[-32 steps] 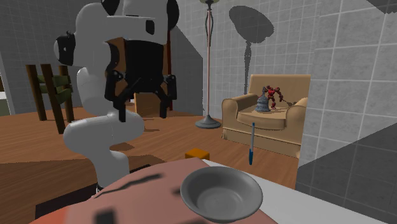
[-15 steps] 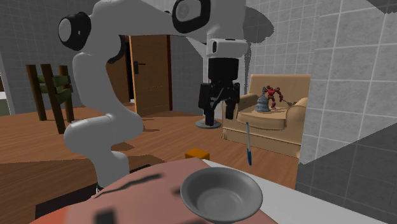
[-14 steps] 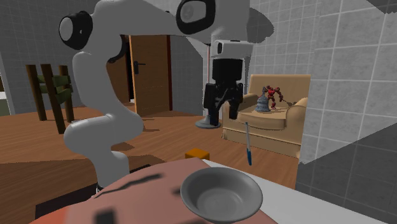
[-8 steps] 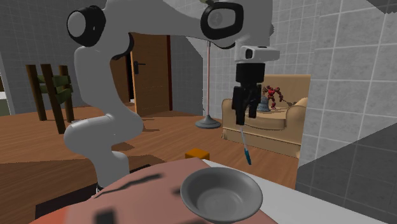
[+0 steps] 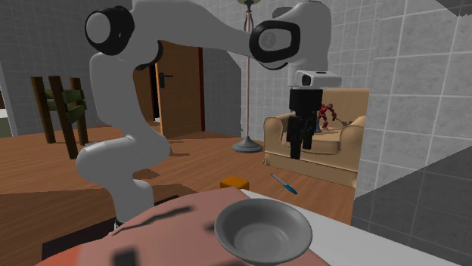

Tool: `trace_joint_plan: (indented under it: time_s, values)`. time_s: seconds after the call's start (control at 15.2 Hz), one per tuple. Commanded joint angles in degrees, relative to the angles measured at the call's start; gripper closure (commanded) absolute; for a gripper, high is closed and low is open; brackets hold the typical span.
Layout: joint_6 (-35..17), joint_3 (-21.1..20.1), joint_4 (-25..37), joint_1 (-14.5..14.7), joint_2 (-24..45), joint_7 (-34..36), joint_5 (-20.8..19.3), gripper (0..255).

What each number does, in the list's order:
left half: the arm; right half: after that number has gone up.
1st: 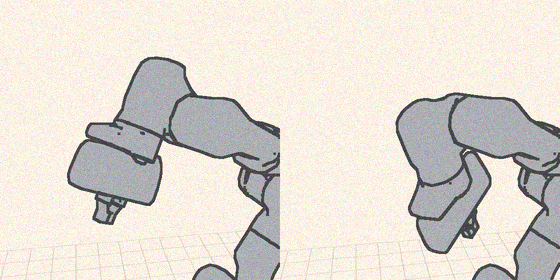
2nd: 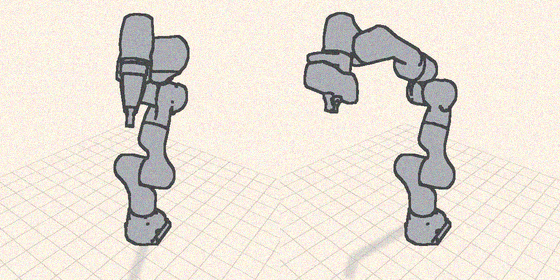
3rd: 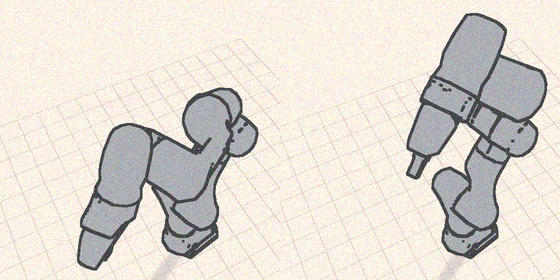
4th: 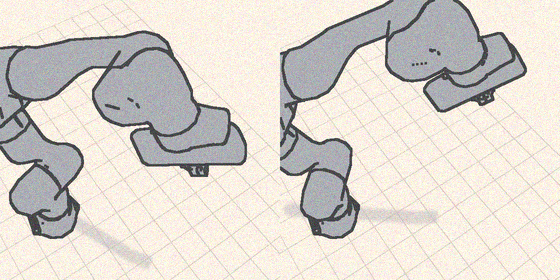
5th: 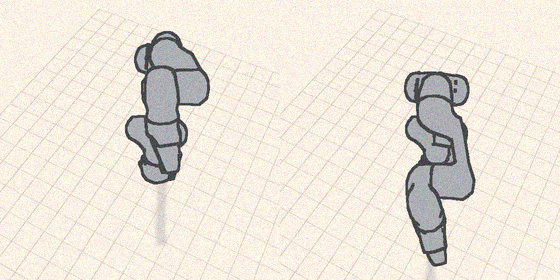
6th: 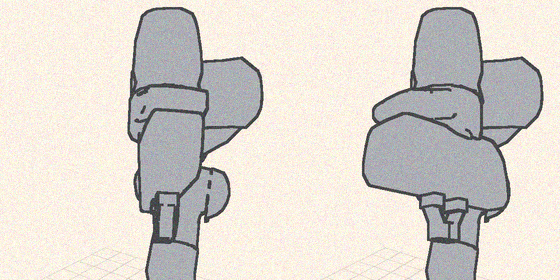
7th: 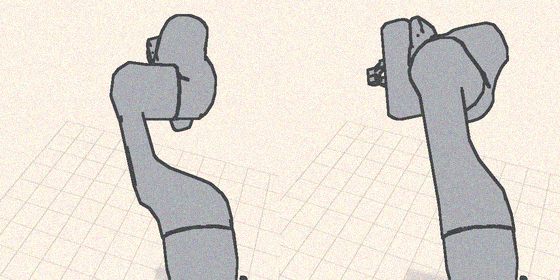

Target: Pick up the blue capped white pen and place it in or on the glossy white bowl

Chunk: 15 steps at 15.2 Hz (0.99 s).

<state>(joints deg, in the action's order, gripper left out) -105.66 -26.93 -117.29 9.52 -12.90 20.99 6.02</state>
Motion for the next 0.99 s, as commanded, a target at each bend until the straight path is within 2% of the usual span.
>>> trace_joint_plan:
  time_s: [0.0,0.53,0.59,0.92]
  values:
    - [-2.0,-0.1,-1.8,0.0,0.2,-0.1,0.0,0]
    - [-2.0,-0.1,-1.8,0.0,0.2,-0.1,0.0,0]
    - [-2.0,-0.1,-1.8,0.0,0.2,-0.1,0.0,255]
    - [-2.0,-0.1,-1.8,0.0,0.2,-0.1,0.0,255]
